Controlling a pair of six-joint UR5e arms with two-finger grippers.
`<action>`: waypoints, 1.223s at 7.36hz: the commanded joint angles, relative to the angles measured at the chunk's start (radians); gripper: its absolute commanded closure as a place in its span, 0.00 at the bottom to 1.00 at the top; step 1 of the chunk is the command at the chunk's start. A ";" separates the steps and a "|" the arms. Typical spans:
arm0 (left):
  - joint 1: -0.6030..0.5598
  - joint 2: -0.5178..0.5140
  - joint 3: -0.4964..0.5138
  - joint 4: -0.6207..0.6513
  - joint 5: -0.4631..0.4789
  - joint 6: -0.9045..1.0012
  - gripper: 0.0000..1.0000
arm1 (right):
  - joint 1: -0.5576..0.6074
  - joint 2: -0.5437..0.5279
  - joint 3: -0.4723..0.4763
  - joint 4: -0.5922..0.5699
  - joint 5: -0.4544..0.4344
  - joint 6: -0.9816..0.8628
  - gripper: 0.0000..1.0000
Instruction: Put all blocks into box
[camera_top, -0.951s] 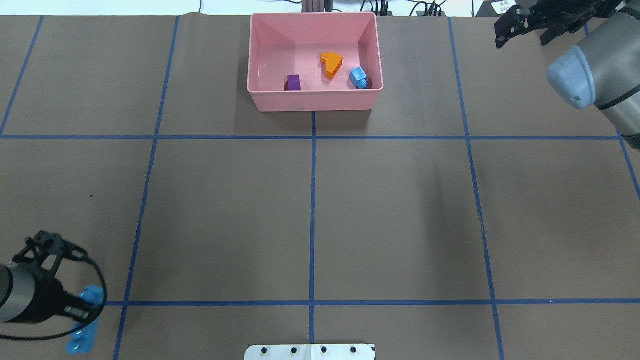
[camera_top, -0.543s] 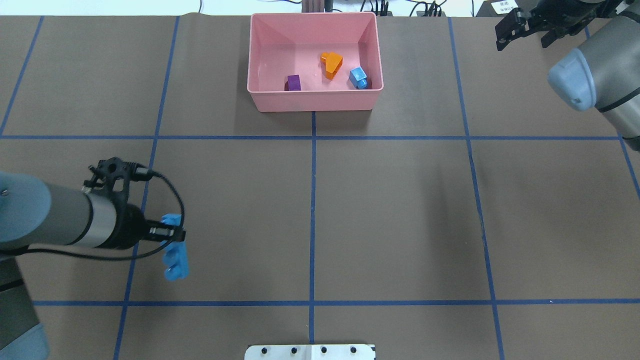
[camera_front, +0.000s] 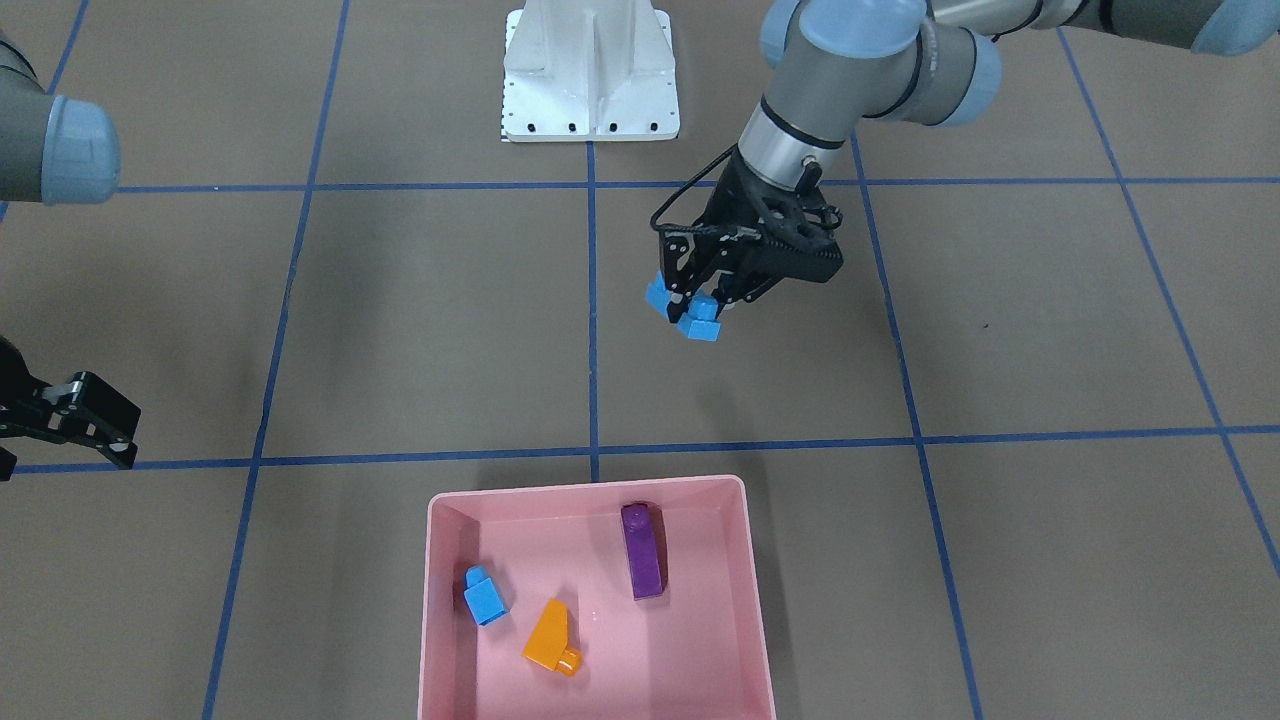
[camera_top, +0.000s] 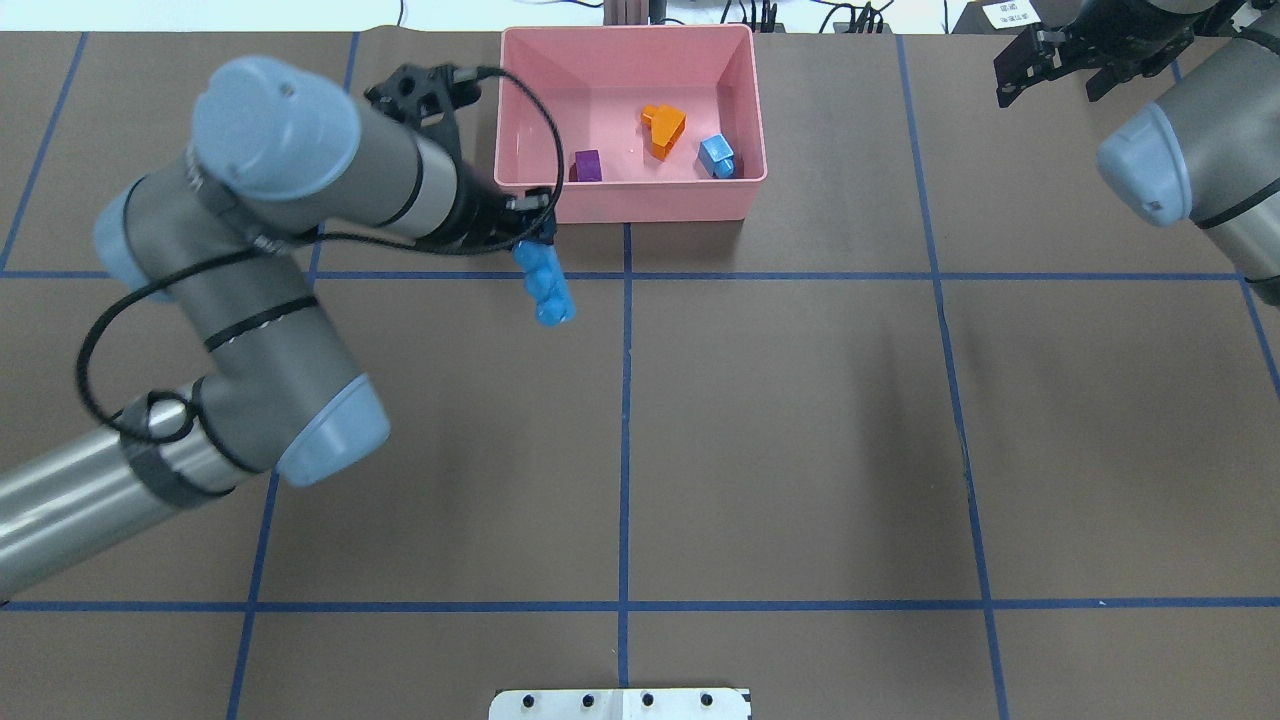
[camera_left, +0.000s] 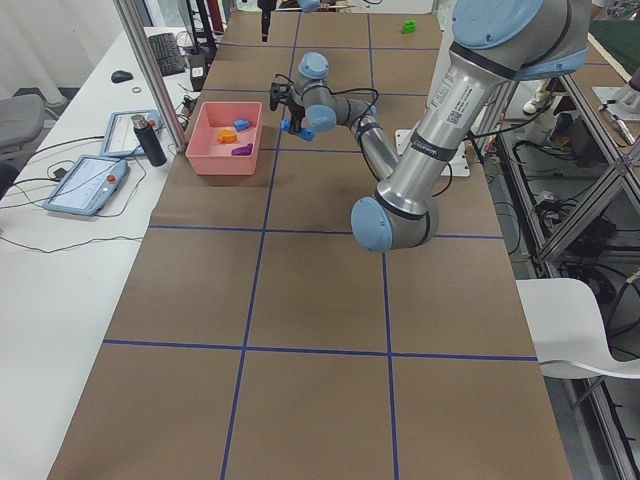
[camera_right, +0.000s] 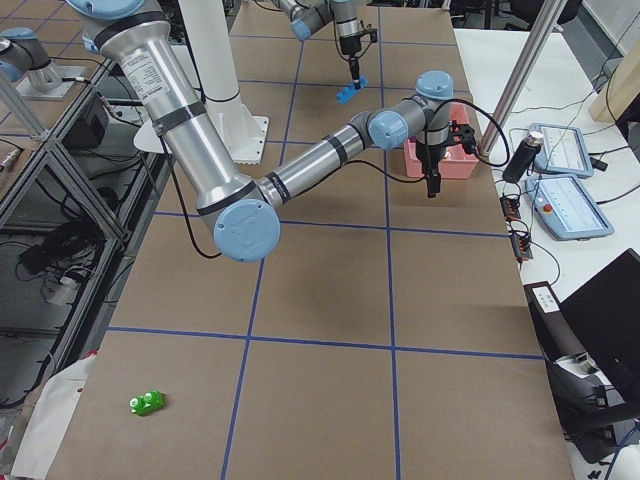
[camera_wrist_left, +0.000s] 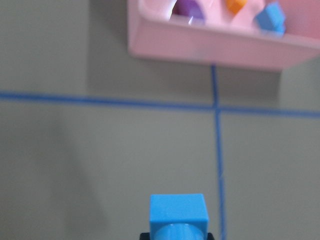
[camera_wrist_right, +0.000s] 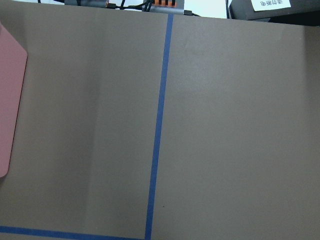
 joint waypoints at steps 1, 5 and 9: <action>-0.102 -0.229 0.301 -0.004 -0.036 0.026 1.00 | 0.000 0.001 -0.007 0.002 -0.001 -0.001 0.00; -0.246 -0.438 0.793 -0.006 -0.227 0.290 1.00 | -0.005 -0.001 -0.009 0.000 -0.004 -0.012 0.00; -0.216 -0.454 0.812 -0.009 -0.234 0.386 0.00 | -0.005 -0.027 -0.006 0.000 0.004 -0.062 0.00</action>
